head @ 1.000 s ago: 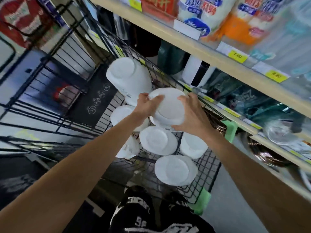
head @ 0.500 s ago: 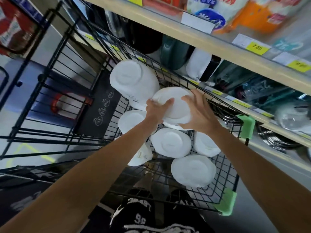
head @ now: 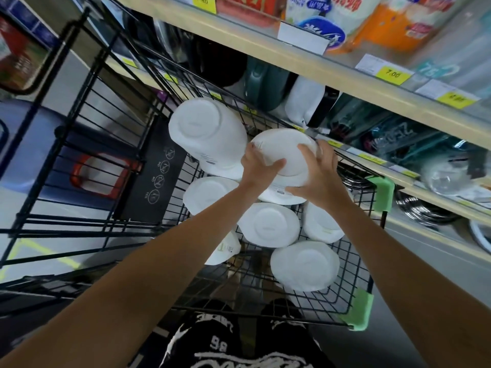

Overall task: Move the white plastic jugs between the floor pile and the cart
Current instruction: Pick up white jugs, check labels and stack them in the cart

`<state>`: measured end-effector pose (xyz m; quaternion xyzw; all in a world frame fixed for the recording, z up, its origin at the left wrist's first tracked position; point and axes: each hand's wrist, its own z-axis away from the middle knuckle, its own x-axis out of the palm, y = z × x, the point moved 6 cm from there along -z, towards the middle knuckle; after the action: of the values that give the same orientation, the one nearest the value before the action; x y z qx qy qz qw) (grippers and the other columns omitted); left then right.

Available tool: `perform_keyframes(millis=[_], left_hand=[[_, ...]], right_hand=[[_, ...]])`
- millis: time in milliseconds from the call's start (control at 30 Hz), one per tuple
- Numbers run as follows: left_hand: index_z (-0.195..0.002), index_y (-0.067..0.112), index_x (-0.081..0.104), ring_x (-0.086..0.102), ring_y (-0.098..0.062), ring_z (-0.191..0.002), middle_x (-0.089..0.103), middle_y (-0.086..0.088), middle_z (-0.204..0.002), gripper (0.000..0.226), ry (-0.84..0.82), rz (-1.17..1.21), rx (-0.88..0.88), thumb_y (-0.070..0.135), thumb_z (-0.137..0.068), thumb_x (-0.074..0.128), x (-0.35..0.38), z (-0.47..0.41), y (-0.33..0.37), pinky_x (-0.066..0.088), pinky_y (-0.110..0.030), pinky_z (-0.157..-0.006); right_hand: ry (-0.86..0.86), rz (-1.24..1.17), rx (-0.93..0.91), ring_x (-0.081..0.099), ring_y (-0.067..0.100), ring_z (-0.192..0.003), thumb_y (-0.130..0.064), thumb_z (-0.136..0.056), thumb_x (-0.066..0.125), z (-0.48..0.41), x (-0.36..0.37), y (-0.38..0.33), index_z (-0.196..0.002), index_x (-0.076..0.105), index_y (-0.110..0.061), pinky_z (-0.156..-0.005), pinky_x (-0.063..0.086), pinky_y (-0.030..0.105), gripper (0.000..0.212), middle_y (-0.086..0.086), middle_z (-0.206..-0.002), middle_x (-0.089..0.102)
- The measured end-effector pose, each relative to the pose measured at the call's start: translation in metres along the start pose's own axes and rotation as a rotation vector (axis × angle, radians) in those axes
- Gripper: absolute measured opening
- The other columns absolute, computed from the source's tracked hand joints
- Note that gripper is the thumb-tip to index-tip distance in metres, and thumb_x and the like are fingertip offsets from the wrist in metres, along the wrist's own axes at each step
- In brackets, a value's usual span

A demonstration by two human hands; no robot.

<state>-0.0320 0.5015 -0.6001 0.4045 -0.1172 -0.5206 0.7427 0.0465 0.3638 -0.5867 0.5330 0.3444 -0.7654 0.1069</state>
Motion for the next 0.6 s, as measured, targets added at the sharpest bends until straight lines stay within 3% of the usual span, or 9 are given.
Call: perform_keyframes(millis=[267,467,600], left_hand=[[-0.150,0.022,0.011,0.033,-0.027,-0.134,0.020,-0.008,-0.150,0.093,-0.025,0.036,-0.016,0.040,-0.082,0.072,-0.010,0.000,-0.005,0.035,-0.038,-0.106],[-0.149,0.020,0.017,0.036,-0.027,-0.133,0.018,-0.006,-0.151,0.085,-0.083,-0.090,0.000,0.035,-0.085,0.070,-0.021,0.004,-0.004,0.038,-0.041,-0.109],[-0.149,0.019,0.022,0.039,-0.030,-0.130,0.019,-0.007,-0.149,0.081,-0.122,-0.167,0.005,0.034,-0.085,0.069,-0.022,0.009,0.003,0.042,-0.046,-0.105]], right_hand=[[-0.075,0.011,0.002,0.006,0.030,-0.142,-0.042,-0.064,0.083,-0.007,-0.002,-0.008,-0.151,0.022,-0.028,-0.111,0.033,0.051,0.108,0.008,-0.154,0.007],[-0.160,-0.050,0.078,-0.008,0.028,-0.147,-0.038,-0.070,0.081,0.004,-0.007,-0.008,-0.154,0.001,-0.030,-0.115,0.019,0.053,0.116,0.007,-0.160,-0.010],[-0.193,-0.097,0.103,-0.004,0.029,-0.147,-0.035,-0.076,0.079,0.019,-0.018,-0.007,-0.154,0.000,-0.027,-0.114,0.020,0.054,0.112,0.008,-0.160,-0.004]])
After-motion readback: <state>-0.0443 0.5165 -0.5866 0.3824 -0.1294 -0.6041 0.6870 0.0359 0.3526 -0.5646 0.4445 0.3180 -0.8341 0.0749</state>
